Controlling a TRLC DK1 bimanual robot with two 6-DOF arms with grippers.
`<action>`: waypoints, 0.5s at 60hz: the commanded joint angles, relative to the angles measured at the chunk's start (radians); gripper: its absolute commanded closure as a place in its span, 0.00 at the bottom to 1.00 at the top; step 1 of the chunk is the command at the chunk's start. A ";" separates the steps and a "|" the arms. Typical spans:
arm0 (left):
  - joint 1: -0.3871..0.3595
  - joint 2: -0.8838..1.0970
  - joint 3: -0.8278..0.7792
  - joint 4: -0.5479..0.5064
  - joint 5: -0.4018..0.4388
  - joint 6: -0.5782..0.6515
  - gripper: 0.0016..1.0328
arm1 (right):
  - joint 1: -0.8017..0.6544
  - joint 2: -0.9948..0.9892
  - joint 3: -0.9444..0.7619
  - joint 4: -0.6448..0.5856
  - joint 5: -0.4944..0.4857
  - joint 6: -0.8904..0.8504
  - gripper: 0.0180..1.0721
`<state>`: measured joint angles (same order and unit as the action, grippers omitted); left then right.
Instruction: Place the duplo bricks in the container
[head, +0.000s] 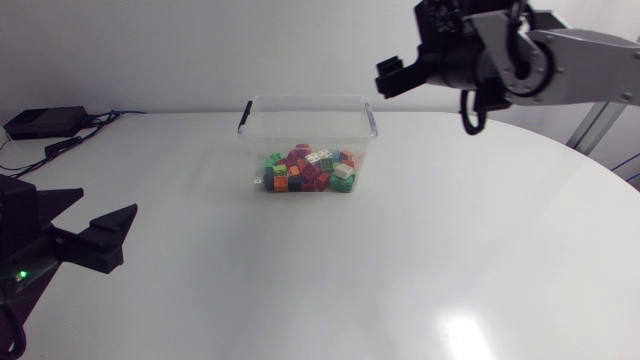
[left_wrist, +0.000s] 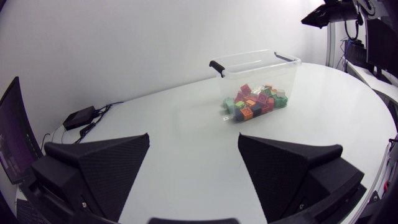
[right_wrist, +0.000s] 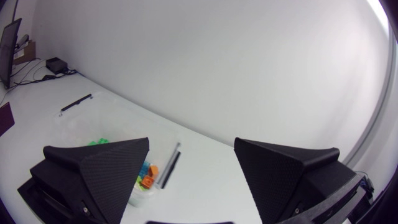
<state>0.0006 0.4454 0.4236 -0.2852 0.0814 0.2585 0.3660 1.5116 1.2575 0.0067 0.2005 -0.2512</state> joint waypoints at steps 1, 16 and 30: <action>0.013 -0.019 -0.036 0.018 0.011 -0.013 0.04 | -0.035 -0.097 -0.109 0.024 0.016 -0.017 0.05; 0.044 -0.083 -0.089 0.054 0.012 -0.018 0.04 | -0.127 -0.393 -0.365 0.099 0.031 -0.036 0.05; 0.068 -0.125 -0.118 0.081 0.012 -0.019 0.05 | -0.199 -0.643 -0.587 0.165 0.027 -0.083 0.05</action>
<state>0.0578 0.3294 0.3317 -0.2237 0.0895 0.2581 0.1974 0.9325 0.7345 0.1501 0.2298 -0.3164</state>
